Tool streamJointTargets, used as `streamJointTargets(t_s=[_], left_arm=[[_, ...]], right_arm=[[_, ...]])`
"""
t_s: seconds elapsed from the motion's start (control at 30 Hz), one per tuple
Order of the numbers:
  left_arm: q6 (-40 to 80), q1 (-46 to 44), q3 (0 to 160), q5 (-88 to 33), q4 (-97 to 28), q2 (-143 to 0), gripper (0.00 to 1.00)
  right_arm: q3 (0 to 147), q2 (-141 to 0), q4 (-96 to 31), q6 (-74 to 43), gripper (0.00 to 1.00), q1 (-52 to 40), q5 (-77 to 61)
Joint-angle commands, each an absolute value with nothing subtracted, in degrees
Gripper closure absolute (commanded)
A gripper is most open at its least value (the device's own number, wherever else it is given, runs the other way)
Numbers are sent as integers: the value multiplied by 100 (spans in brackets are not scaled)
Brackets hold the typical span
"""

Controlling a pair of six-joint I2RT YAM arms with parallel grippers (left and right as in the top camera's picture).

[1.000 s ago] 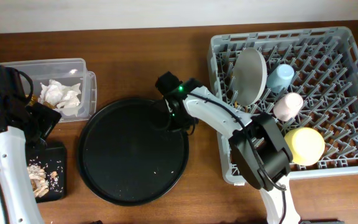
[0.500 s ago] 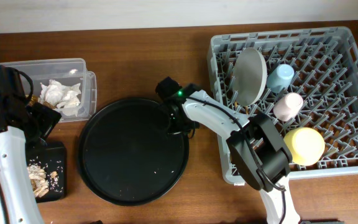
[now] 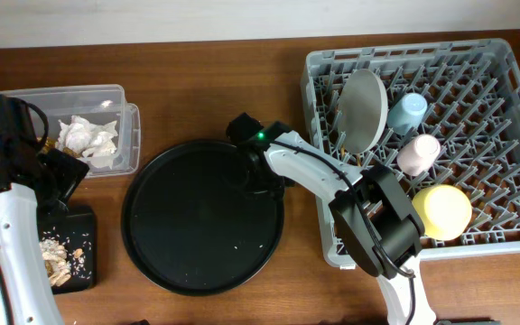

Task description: Sort waste into correct bins and load items into the dishwasher rack

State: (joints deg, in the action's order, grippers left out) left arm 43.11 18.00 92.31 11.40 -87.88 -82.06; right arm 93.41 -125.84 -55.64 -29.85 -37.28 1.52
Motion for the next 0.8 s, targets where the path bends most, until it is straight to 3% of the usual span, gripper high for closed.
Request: streamJointTargets(t_s=[0.0,0.33,0.4,0.43,0.57,0.6,0.63,0.77], left_arm=[[4281,1828,9273,1162,-8796,-8171,1],[4281,1828,9273,1162,-8796,-8171,1],[4281,1828,9273,1162,-8796,-8173,1],[4281,1828,9273,1162,-8796,-8171,1],[4281,1828,9273,1162,-8796,-8171,1],[4281,1828,9273,1162,-8796,-8171,1],[4281,1828,9273,1162,-8796,-8171,1],[4281,1828,9273,1162,-8796,-8171,1]], right_arm=[[9196,-12700,-5653,-3074,96,-3699,565],[9559,-11924,-6088,-3072,95,-3710,469],[9561,-11561,-6152,-3070,86,-3710,456],[9561,-11330,-6200,-3055,76,-3710,458],[9561,-10235,-6506,-3026,28,-3686,674],[9561,-9937,-6641,-3030,11,-3658,834],[9561,-9673,-6764,-3030,2,-3623,965],[9559,-8165,-7452,-3026,2,-3214,1317]])
